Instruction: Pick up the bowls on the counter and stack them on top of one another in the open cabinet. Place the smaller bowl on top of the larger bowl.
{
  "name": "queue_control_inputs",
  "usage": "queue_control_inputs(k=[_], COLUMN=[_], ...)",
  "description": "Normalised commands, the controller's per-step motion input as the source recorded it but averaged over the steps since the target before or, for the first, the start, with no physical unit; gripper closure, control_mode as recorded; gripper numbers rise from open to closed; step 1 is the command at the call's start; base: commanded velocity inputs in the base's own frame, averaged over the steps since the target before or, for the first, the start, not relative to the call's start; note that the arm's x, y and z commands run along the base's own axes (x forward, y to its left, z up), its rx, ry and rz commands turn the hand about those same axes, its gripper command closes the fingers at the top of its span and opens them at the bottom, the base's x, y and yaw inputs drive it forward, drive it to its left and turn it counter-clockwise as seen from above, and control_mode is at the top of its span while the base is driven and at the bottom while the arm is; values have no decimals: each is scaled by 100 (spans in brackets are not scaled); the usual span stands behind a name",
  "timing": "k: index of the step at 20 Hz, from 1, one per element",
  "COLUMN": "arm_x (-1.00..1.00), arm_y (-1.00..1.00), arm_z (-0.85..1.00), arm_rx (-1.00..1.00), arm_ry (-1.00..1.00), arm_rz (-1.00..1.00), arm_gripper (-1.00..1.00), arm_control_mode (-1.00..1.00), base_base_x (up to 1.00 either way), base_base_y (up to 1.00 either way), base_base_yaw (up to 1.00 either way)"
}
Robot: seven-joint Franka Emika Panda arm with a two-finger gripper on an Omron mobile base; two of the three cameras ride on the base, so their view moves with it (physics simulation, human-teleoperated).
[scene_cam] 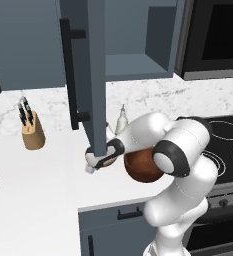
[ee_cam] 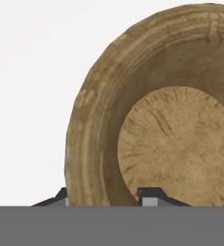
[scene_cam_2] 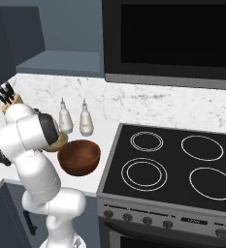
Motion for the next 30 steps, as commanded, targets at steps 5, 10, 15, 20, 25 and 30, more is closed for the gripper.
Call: queue_control_inputs(k=[5,10,15,20,25,30], arm_x=[-63,-77,-38,-8,-1,-13], arm_y=[5,0,-15,-6,-2,-33], arm_z=[21,52,54,71,70,26], arm_rx=[0,0,0,0,-1,-3], arm_ry=[-15,-19,-3,3,9,14], arm_rz=[0,0,1,1,0,0], arm_gripper=[100,100,100,100,100,100], arm_control_mode=[-100,-100,-100,-100,-100,-100], base_base_x=[0,0,0,0,0,0], base_base_y=[0,0,0,0,0,0], base_base_yaw=[0,0,0,0,0,0])
